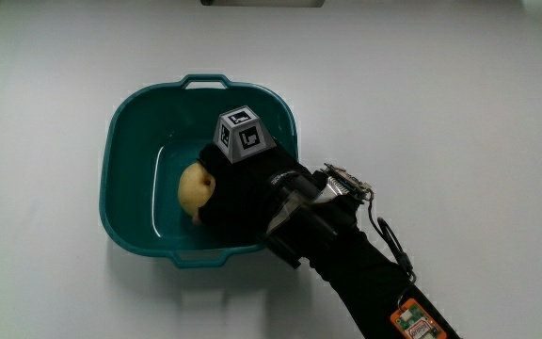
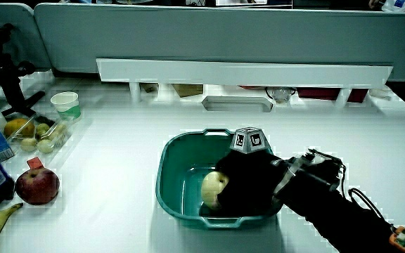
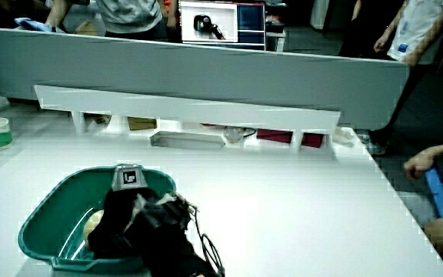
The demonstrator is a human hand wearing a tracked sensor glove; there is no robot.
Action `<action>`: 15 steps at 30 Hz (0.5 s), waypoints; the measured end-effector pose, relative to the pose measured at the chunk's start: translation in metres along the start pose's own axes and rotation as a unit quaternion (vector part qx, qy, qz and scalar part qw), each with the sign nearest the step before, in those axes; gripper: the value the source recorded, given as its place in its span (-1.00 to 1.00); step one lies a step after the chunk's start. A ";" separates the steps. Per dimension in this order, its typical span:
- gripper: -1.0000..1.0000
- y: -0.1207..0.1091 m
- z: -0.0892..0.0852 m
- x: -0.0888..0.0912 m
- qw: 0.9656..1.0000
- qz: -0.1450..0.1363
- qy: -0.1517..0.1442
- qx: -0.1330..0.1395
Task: Pick pear from plate
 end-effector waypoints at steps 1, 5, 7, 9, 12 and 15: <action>0.93 0.000 0.000 0.000 1.000 -0.002 -0.002 0.003; 1.00 -0.003 0.002 -0.003 1.000 0.004 -0.012 0.016; 1.00 -0.003 0.003 -0.004 1.000 0.002 -0.015 0.019; 1.00 -0.007 0.006 -0.004 1.000 0.004 -0.012 0.023; 1.00 -0.013 0.014 -0.004 0.999 0.016 -0.006 0.035; 1.00 -0.024 0.025 -0.003 0.998 0.012 -0.013 0.058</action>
